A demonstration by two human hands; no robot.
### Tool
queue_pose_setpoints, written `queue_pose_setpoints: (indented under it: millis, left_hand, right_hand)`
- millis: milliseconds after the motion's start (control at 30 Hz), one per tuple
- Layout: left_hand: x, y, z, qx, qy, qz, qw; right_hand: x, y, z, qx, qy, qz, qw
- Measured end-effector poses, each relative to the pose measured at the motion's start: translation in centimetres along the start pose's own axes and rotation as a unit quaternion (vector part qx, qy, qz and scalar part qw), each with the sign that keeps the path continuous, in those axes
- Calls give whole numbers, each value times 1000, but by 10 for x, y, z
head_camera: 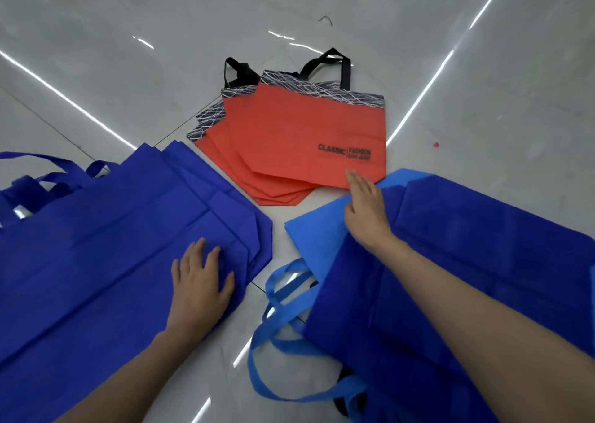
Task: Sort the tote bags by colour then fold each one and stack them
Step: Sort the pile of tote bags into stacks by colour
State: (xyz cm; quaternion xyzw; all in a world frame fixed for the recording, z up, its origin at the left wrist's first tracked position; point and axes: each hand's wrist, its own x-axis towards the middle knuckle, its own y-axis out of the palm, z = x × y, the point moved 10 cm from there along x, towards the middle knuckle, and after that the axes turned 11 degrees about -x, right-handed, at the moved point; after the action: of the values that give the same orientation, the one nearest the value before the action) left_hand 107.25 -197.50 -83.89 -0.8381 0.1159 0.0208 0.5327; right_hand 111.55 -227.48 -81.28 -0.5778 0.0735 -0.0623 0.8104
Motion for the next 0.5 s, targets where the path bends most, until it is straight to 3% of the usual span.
queue_pose_setpoints:
  millis: [67,133,233,333,400,500]
  left_hand:
    - [3,-5,-39,-21,69,-48,996]
    - [6,2,-88,-57,121,-48,990]
    - [10,20,-154,-166,122,-27,978]
    - [8,49,-189,-234,75,3,969]
    - [3,68,-202,-233,69,23,970]
    - [-2,101,-200,-250,9,83,965]
  right_hand:
    - [-35,-10,-31,16,38,-33,999]
    - [-72,-22,-72,1,91,-68,994]
    - [-131,-38,-140,-27,211,-90,973]
    - [-184,-26,-184,-56,304,5,951]
    - [-208,-7,-189,-78,306,74,946]
    - [-221,9,-168,-99,281,102,949]
